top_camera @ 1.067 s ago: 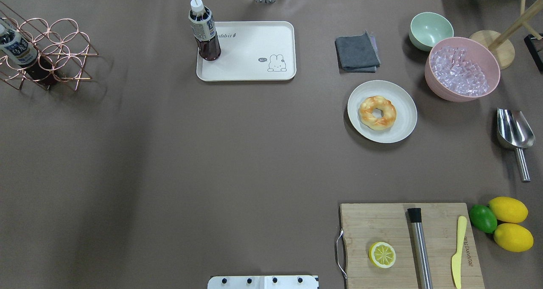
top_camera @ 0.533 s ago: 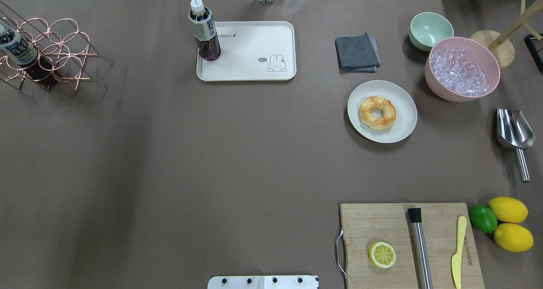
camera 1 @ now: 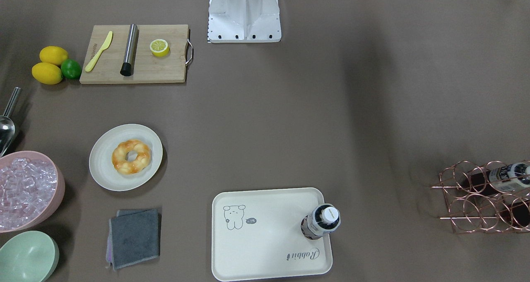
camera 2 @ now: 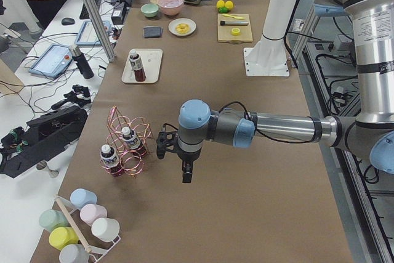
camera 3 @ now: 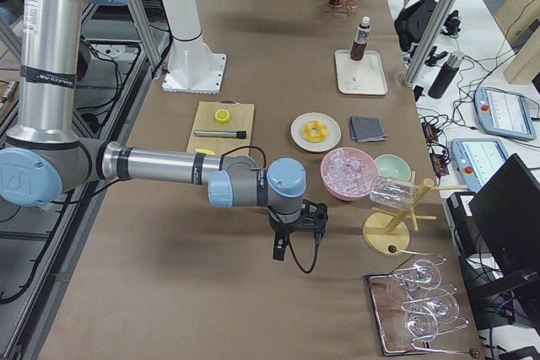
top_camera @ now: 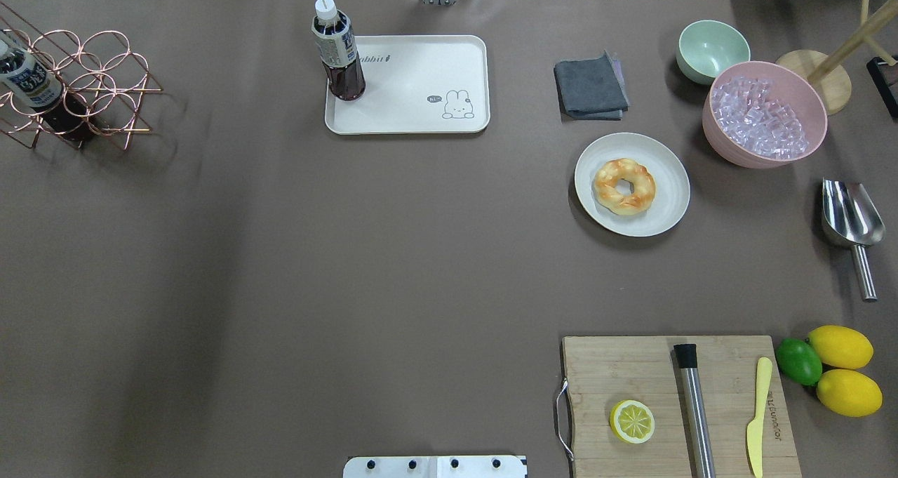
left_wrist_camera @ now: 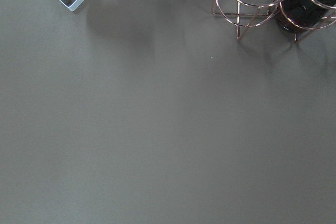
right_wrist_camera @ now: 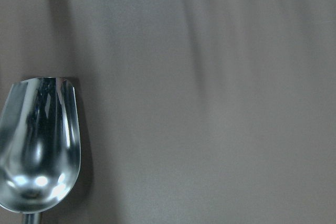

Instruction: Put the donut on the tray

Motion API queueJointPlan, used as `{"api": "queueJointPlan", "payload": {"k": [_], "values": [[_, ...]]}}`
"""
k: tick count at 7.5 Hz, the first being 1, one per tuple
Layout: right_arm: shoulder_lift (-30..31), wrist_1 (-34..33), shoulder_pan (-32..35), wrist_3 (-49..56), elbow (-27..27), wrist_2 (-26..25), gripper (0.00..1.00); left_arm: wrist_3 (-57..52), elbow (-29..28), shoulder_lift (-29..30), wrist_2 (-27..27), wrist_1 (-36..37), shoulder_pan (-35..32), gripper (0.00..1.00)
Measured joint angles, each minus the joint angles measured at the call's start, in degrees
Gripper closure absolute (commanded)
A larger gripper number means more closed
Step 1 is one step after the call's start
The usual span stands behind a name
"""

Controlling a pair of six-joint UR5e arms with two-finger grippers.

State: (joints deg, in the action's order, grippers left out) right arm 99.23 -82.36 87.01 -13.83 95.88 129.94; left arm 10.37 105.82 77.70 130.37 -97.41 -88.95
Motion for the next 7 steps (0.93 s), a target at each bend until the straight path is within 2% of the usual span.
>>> {"api": "queueJointPlan", "payload": {"k": [7], "values": [[-0.1, 0.1, 0.0, 0.1, 0.1, 0.7, 0.0, -0.1, 0.1, -0.4, -0.2, -0.1, 0.0, 0.02]]}}
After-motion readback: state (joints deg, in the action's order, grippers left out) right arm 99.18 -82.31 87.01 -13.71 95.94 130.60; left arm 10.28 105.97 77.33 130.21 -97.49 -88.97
